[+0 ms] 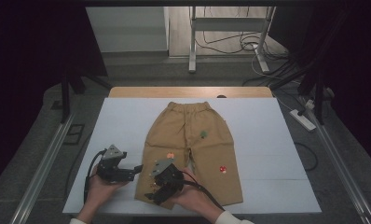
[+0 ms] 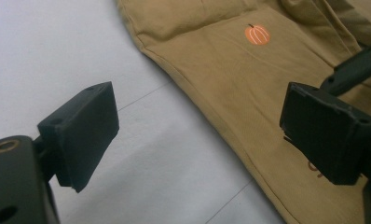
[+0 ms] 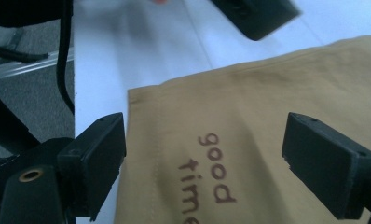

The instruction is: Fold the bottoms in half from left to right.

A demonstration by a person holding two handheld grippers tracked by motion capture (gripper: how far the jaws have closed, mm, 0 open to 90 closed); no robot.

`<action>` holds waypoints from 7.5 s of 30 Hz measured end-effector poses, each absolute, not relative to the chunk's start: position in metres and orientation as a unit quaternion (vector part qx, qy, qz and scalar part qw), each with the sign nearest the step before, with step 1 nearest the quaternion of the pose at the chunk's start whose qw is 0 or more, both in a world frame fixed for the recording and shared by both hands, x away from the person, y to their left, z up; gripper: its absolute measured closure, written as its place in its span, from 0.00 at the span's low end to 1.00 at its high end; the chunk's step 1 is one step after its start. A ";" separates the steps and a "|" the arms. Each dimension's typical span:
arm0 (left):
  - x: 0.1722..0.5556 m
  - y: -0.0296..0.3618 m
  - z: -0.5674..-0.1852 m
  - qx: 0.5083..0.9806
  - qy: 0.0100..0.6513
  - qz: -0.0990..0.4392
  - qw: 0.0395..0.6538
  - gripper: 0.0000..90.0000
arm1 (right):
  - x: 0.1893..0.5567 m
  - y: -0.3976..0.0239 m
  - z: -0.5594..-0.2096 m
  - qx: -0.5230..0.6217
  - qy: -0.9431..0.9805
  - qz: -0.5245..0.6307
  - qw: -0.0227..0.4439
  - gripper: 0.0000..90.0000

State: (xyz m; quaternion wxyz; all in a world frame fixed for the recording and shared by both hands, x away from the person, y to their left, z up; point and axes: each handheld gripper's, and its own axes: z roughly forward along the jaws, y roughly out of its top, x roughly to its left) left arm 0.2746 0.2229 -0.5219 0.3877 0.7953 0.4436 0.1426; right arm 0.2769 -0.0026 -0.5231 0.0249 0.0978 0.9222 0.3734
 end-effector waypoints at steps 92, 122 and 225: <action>0.366 0.197 -0.509 0.803 0.446 0.123 0.376 0.17 | 0.270 -0.014 -0.515 0.062 0.922 0.381 0.019 0.96; 0.431 0.183 -0.522 0.810 0.454 0.111 0.353 0.23 | 0.270 -0.014 -0.516 0.062 0.924 0.377 0.013 0.96; 0.399 0.225 -0.465 0.765 0.426 0.043 0.482 0.92 | 0.261 -0.031 -0.474 0.050 0.896 0.442 0.001 0.96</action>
